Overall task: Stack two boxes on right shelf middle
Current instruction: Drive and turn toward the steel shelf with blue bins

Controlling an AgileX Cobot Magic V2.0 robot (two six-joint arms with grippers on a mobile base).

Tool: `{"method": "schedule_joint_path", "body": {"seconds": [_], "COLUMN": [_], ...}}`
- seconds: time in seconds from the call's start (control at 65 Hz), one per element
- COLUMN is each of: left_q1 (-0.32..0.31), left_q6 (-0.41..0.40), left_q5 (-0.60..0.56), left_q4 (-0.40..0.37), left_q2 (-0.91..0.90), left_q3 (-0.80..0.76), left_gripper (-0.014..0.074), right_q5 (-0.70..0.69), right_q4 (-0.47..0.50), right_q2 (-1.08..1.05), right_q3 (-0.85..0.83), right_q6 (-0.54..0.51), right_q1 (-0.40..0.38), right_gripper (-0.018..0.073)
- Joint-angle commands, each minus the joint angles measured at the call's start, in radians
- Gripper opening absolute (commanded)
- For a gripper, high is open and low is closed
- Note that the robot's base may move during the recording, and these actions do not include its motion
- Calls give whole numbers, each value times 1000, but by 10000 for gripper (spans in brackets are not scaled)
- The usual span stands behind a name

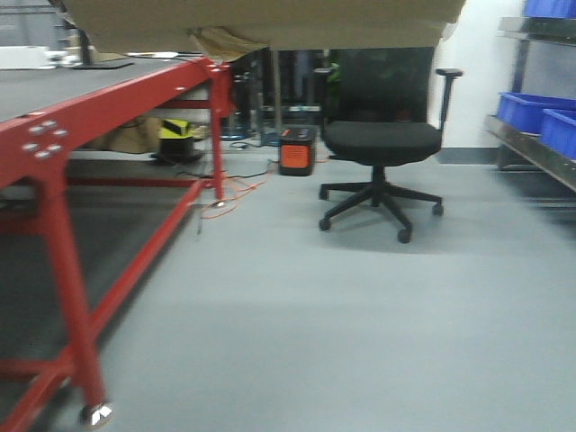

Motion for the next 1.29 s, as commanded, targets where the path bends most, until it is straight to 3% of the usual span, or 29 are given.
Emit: {"method": "schedule_joint_path", "body": {"seconds": [0.0, 1.277], "left_q1": [1, 1], "left_q6": [-1, -1], "left_q5": [-27, -27], "left_q4": [18, 18], "left_q2": [-17, -17], "left_q3": [-8, -8], "left_gripper": [-111, -111], "right_q5": [-54, -67], "right_q4": [-40, -40], "right_q2": [-14, -14], "right_q3": [-15, -15], "right_q6": [2, 2], "right_q1": [-10, -10], "right_gripper": [-153, -153]}}
